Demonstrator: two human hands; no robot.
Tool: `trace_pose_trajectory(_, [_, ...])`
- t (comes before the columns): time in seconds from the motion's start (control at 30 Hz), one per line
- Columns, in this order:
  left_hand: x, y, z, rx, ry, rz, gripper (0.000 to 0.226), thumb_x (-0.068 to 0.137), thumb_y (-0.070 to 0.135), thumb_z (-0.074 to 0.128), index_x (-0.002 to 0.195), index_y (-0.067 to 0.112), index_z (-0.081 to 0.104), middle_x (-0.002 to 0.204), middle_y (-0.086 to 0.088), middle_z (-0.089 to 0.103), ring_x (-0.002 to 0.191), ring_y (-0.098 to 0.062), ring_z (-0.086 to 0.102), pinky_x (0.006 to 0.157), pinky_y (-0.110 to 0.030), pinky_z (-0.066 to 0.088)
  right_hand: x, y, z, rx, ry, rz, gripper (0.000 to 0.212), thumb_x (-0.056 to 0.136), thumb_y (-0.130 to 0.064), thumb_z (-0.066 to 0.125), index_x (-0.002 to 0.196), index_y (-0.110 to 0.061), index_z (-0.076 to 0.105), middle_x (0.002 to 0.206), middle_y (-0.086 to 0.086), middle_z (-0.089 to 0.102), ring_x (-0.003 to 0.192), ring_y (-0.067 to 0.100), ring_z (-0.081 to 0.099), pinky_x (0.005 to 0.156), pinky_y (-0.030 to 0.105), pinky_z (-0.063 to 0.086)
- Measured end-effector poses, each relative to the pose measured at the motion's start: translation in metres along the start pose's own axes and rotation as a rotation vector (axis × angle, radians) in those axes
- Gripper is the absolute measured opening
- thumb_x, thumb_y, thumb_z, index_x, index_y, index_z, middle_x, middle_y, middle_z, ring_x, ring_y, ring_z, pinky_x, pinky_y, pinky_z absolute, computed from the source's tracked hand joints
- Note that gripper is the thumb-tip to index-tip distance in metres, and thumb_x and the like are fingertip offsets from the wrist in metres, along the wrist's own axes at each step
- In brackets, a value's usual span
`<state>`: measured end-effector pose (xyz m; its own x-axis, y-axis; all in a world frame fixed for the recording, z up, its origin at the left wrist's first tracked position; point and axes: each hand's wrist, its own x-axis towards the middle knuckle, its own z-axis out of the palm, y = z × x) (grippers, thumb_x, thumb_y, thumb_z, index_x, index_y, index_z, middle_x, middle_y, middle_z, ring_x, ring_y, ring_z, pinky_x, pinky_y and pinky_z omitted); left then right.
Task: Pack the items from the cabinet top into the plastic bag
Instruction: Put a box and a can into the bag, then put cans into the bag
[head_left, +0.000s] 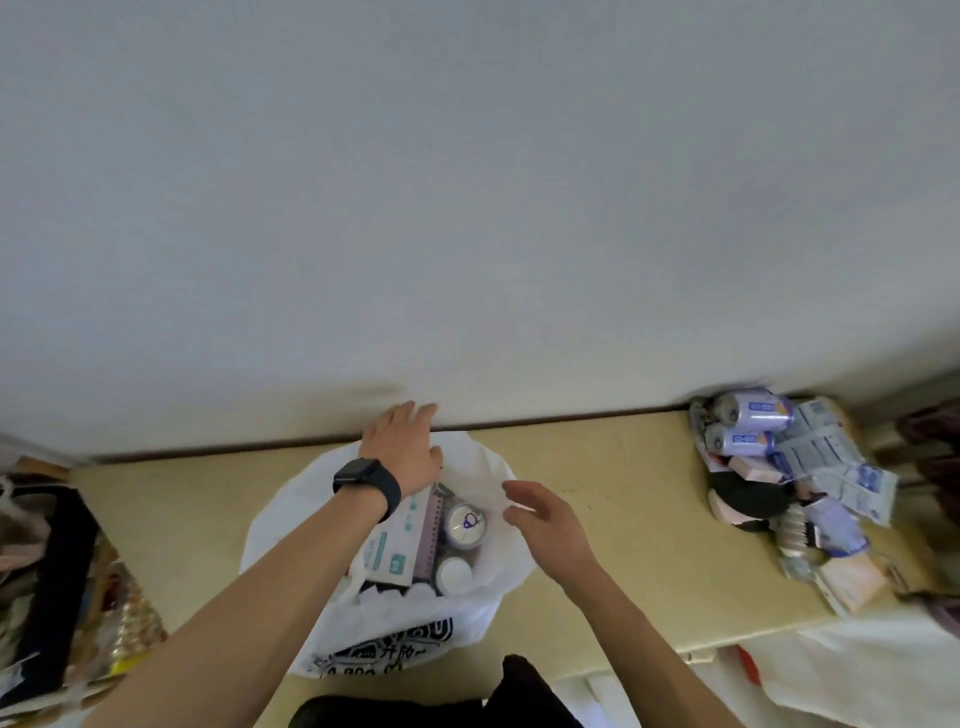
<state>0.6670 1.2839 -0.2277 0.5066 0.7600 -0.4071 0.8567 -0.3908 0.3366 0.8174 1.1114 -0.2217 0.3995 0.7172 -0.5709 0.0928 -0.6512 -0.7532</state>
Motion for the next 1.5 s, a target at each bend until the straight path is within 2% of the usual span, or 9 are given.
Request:
trace_pose_trajectory(0.07, [0.004, 0.036, 0.001, -0.01, -0.015, 0.064, 0.063, 0.096, 0.036, 0.048, 0.152, 0.026, 0.023, 0.16, -0.009, 0.022, 0.147, -0.028, 0.019, 0.118, -0.047, 0.023, -0.018, -0.005, -0.029, 0.065, 0.139, -0.094, 0.019, 0.094, -0.022, 0.063, 0.108, -0.034, 0.069, 0.106, -0.022, 0.07, 0.1, -0.01, 0.063, 0.079, 0.004, 0.045])
trace_pose_trajectory(0.2, [0.008, 0.115, 0.015, 0.004, -0.023, 0.234, 0.064, 0.096, 0.038, 0.049, 0.153, 0.025, 0.023, 0.161, -0.008, 0.022, 0.147, -0.027, 0.021, 0.118, -0.046, 0.023, -0.042, 0.003, -0.092, 0.045, 0.427, -0.23, 0.017, 0.095, -0.034, 0.062, 0.11, -0.04, 0.069, 0.118, -0.03, 0.064, 0.113, -0.011, 0.056, 0.095, 0.014, 0.042])
trace_pose_trajectory(0.47, [0.031, 0.264, 0.067, 0.117, -0.139, 0.525, 0.063, 0.094, 0.041, 0.05, 0.151, 0.025, 0.027, 0.158, -0.006, 0.028, 0.145, -0.023, 0.027, 0.116, -0.041, 0.027, -0.056, 0.079, -0.216, 0.089, 0.777, -0.057, 0.017, 0.092, -0.035, 0.065, 0.107, -0.045, 0.066, 0.118, -0.025, 0.065, 0.11, 0.003, 0.058, 0.1, 0.033, 0.047])
trace_pose_trajectory(0.67, [0.067, 0.338, 0.111, 0.299, -0.271, 0.547, 0.063, 0.091, 0.039, 0.051, 0.149, 0.027, 0.029, 0.157, -0.008, 0.029, 0.144, -0.025, 0.027, 0.115, -0.041, 0.028, -0.033, 0.143, -0.273, 0.031, 0.782, 0.122, 0.023, 0.094, -0.034, 0.062, 0.117, -0.031, 0.066, 0.11, -0.019, 0.063, 0.099, 0.006, 0.057, 0.083, 0.026, 0.044])
trace_pose_trajectory(0.8, [0.103, 0.383, 0.123, 0.386, -0.324, 0.533, 0.067, 0.089, 0.037, 0.054, 0.15, 0.027, 0.026, 0.159, -0.011, 0.023, 0.143, -0.03, 0.027, 0.113, -0.041, 0.031, 0.002, 0.181, -0.304, -0.01, 0.708, 0.205, 0.032, 0.091, -0.031, 0.063, 0.122, -0.025, 0.063, 0.124, -0.004, 0.065, 0.116, 0.019, 0.058, 0.091, 0.028, 0.044])
trace_pose_trajectory(1.03, [0.194, 0.461, 0.133, 0.227, -0.214, 0.456, 0.069, 0.085, 0.037, 0.064, 0.145, 0.02, 0.034, 0.141, -0.016, 0.045, 0.128, -0.038, 0.044, 0.102, -0.048, 0.042, 0.09, 0.195, -0.348, -0.129, 0.632, 0.216, 0.064, 0.083, -0.046, 0.069, 0.136, -0.017, 0.049, 0.132, 0.006, 0.055, 0.121, 0.028, 0.051, 0.098, 0.039, 0.045])
trace_pose_trajectory(1.2, [0.228, 0.479, 0.156, 0.217, -0.265, 0.447, 0.074, 0.08, 0.039, 0.071, 0.143, 0.019, 0.038, 0.136, -0.013, 0.051, 0.124, -0.033, 0.05, 0.101, -0.045, 0.044, 0.143, 0.185, -0.349, -0.229, 0.613, 0.125, 0.068, 0.079, -0.052, 0.071, 0.13, -0.012, 0.05, 0.127, 0.009, 0.057, 0.116, 0.032, 0.051, 0.095, 0.042, 0.045])
trace_pose_trajectory(1.33, [0.237, 0.475, 0.167, 0.173, -0.268, 0.451, 0.064, 0.08, 0.04, 0.072, 0.133, 0.014, 0.047, 0.125, -0.011, 0.058, 0.111, -0.031, 0.058, 0.087, -0.037, 0.048, 0.156, 0.188, -0.339, -0.223, 0.627, 0.116, 0.063, 0.078, -0.054, 0.064, 0.124, -0.013, 0.05, 0.121, 0.007, 0.057, 0.114, 0.03, 0.053, 0.094, 0.043, 0.047])
trace_pose_trajectory(1.5, [0.219, 0.45, 0.154, 0.106, -0.164, 0.396, 0.057, 0.076, 0.057, 0.064, 0.114, 0.013, 0.058, 0.108, -0.009, 0.062, 0.094, -0.03, 0.062, 0.073, -0.034, 0.051, 0.149, 0.185, -0.336, -0.217, 0.596, 0.105, 0.069, 0.074, -0.05, 0.063, 0.129, -0.011, 0.047, 0.126, 0.009, 0.052, 0.117, 0.033, 0.049, 0.096, 0.043, 0.045])
